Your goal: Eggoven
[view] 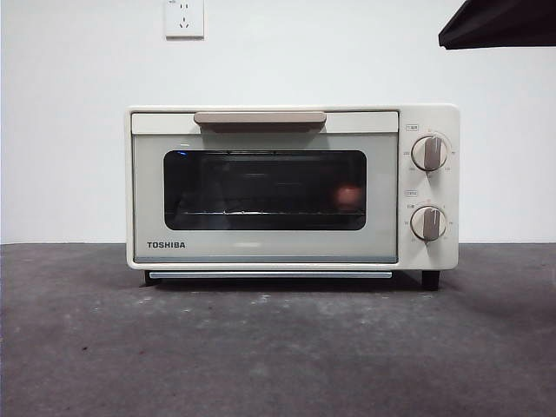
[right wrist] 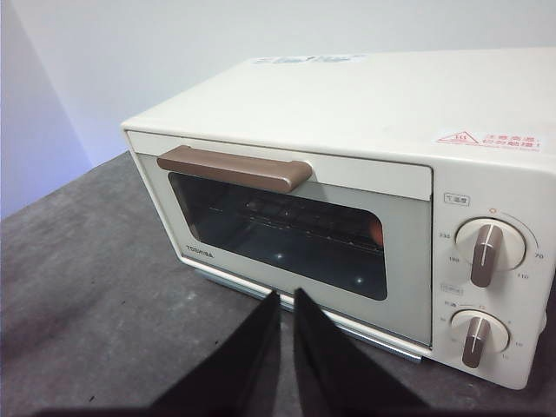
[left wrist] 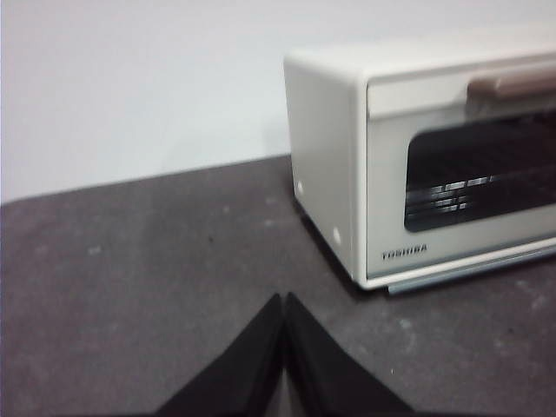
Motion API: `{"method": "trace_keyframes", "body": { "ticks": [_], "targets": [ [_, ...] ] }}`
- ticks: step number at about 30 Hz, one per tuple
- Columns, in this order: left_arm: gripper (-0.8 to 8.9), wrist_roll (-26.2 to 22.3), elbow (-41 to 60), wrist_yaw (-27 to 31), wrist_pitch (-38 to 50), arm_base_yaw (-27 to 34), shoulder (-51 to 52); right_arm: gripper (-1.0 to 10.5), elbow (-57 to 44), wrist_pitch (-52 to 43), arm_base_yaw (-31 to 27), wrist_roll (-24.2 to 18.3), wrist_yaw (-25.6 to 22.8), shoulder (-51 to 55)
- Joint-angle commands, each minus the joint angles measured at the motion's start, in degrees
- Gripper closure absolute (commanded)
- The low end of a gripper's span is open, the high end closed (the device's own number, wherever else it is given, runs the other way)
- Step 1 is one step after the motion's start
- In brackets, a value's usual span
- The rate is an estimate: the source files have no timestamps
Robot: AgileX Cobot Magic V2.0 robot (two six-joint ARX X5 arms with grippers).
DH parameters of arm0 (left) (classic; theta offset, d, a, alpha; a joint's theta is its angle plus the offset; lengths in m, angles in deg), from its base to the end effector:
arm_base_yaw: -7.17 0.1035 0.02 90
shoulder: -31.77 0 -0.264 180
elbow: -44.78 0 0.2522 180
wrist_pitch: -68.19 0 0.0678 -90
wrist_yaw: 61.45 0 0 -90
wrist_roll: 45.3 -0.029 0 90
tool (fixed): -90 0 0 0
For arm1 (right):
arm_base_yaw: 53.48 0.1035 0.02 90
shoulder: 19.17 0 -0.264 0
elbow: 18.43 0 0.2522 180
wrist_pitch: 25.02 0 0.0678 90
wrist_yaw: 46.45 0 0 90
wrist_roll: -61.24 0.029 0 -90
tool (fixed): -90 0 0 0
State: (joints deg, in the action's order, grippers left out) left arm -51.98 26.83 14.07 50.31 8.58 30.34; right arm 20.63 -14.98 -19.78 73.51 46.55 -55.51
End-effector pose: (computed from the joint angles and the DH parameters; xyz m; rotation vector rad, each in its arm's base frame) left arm 0.0939 -0.0049 0.1795 0.1128 0.0102 -0.2292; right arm 0.1283 0.0874 0.2596 0.1721 0.1932 0.6234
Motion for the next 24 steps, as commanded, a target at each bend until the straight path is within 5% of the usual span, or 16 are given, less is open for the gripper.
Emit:
{"method": "trace_keyframes", "body": {
  "ticks": [1, 11, 24],
  "targets": [
    [8.06, 1.38, 2.03, 0.24, 0.26, 0.2, 1.25, 9.4, 0.11, -0.63, 0.39, -0.35, -0.09, -0.13],
    [8.06, 7.82, 4.02, 1.62, -5.55, 0.63, 1.27, 9.4, 0.11, -0.59, 0.39, -0.35, -0.07, -0.13],
    [8.06, 7.8, 4.02, 1.6, -5.09, 0.61, 1.27, 9.4, 0.11, -0.57, 0.42, -0.35, -0.09, -0.13]
  ]
}}
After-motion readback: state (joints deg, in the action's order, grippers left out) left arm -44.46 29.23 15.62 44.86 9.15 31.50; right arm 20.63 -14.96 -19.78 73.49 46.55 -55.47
